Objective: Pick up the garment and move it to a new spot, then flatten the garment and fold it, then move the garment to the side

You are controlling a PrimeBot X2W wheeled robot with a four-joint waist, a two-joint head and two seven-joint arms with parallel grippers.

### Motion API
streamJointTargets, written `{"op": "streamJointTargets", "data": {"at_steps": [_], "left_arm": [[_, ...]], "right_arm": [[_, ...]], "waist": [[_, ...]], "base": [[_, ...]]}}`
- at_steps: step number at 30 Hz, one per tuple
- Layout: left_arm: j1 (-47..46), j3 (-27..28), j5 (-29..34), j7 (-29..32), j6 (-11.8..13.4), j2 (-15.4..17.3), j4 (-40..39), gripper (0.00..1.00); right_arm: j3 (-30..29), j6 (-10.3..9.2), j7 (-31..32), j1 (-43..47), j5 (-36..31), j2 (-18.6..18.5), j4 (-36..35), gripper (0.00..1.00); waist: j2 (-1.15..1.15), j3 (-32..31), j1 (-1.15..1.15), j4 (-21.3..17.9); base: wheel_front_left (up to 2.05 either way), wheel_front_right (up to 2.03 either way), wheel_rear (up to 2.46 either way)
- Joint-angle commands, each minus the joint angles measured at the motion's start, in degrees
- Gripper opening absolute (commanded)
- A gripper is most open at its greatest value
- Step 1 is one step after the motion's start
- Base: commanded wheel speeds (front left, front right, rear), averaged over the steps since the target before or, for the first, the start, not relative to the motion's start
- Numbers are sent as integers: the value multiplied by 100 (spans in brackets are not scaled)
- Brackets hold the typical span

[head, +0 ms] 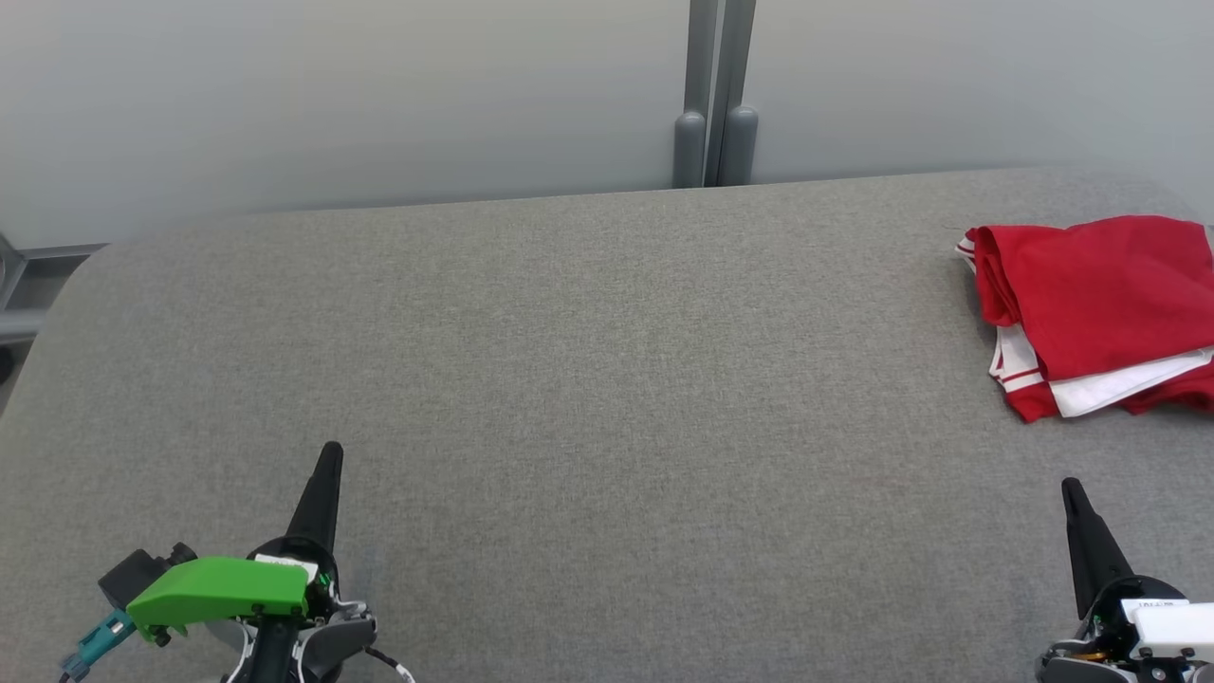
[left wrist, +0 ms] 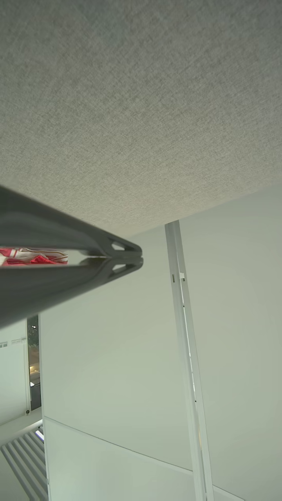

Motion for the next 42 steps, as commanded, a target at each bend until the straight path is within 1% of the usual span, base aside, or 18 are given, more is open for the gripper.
{"op": "streamJointTargets", "data": {"at_steps": [1, 18, 42], "left_arm": [[-106, 30, -139, 38, -36, 4, -48, 0], [-100, 69, -724, 198, -55, -15, -116, 0], [-97, 64, -724, 203, -56, -13, -115, 0]], "right_arm": [[-33, 2, 39, 46, 132, -29, -54, 0], [-101, 2, 113, 124, 775, -31, -132, 0], [-100, 2, 105, 107, 764, -30, -128, 0]], "waist": [[0, -2, 0, -7], [0, -17, 0, -72], [0, -18, 0, -74]], "base": [[0, 0, 0], [0, 0, 0], [0, 0, 0]]}}
